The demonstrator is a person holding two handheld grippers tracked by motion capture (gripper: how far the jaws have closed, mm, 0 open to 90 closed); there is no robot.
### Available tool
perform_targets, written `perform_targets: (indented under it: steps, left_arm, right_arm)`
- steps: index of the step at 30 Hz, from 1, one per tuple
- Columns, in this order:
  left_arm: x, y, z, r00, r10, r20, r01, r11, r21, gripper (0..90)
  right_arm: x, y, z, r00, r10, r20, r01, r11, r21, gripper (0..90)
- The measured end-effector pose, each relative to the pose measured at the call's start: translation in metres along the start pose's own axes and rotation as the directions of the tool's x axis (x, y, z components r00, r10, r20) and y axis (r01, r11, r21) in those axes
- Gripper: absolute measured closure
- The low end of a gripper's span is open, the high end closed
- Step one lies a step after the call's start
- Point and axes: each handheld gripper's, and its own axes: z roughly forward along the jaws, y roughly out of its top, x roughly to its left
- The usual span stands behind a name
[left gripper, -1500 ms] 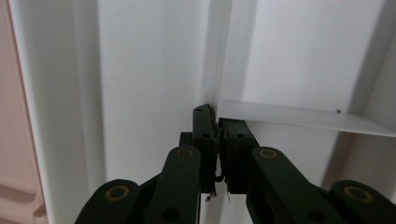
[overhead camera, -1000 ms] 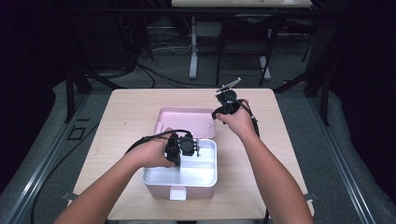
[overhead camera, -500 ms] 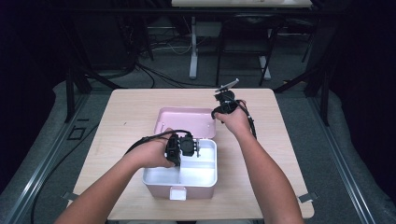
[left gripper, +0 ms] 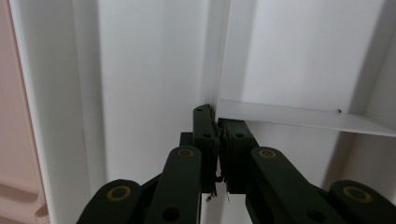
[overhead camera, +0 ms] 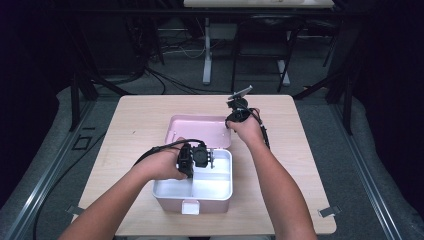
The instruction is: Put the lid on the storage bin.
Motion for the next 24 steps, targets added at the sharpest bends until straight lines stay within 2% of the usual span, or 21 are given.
perform_targets:
  steps: [8,15,24]
  left_arm:
    - [-0.0001,0.0,0.0,1.0,0.0,-0.001,0.0,1.0,0.0,86.0]
    - [-0.0001,0.0,0.0,1.0,-0.002,-0.001,0.002,1.0,-0.001,86.0]
    - [-0.0001,0.0,0.0001,1.0,-0.002,-0.001,0.002,1.0,-0.001,86.0]
  right_arm:
    - [0.0003,0.0018,0.0059,0.9992,0.04,0.003,-0.04,0.999,0.018,76.5]
    - [-0.0003,0.0032,0.0063,0.9931,0.117,0.004,-0.117,0.993,0.026,79.3]
    - [0.0041,0.0041,0.0003,0.9921,0.122,0.03,-0.122,0.993,0.006,81.3]
